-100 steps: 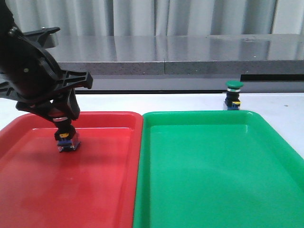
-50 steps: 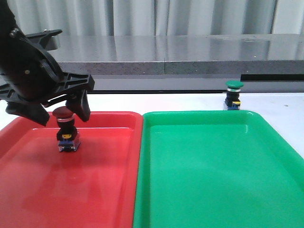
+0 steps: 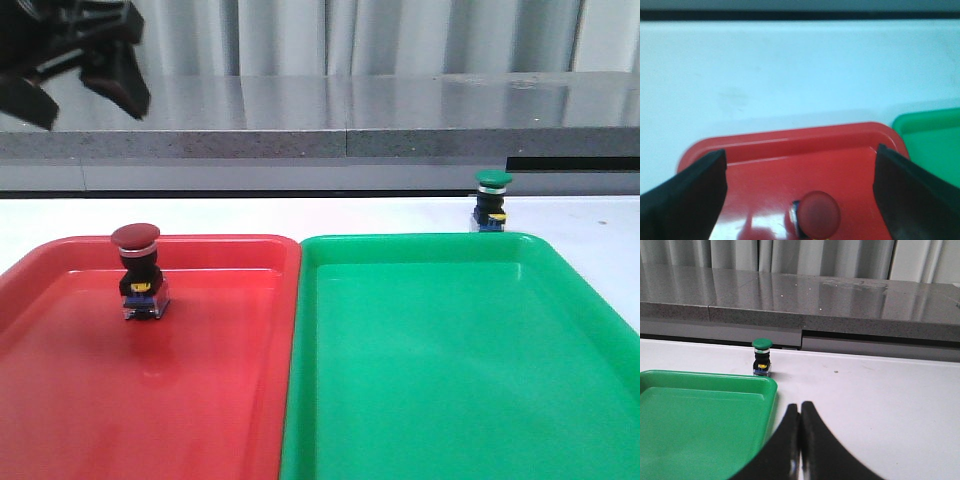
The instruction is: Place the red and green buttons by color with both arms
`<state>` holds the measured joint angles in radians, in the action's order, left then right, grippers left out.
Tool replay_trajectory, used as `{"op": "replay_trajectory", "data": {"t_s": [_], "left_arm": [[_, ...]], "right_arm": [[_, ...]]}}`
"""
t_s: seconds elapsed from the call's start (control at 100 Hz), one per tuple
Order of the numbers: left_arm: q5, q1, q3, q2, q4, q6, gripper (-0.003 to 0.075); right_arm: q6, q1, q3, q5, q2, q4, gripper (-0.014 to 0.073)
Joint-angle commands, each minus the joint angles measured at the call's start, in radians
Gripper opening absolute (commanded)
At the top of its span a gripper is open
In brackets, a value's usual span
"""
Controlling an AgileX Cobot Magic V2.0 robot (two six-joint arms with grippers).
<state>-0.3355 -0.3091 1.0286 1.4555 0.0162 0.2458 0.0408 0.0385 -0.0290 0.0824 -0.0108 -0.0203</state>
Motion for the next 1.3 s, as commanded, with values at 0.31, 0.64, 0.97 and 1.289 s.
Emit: {"op": "replay_trajectory", "data": {"t_s": [0.31, 0.64, 0.97, 1.289], "left_arm": [[0.18, 0.11, -0.232, -0.453, -0.091, 0.008, 0.0568], [0.196, 0.11, -0.588, -0.905, -0.093, 0.008, 0.0568], [0.2, 0.11, -0.719, -1.19, -0.073, 0.008, 0.0545], [0.2, 0.11, -0.724, -1.2, -0.073, 0.008, 0.002]], "right_arm": [[0.008, -0.008, 0.016, -0.089, -0.02, -0.001, -0.0067], [0.008, -0.008, 0.016, -0.089, -0.02, -0.001, -0.0067], [0.008, -0.008, 0.016, -0.089, -0.02, -0.001, -0.0067], [0.008, -0.008, 0.016, -0.089, -0.02, -0.001, -0.0067]]}}
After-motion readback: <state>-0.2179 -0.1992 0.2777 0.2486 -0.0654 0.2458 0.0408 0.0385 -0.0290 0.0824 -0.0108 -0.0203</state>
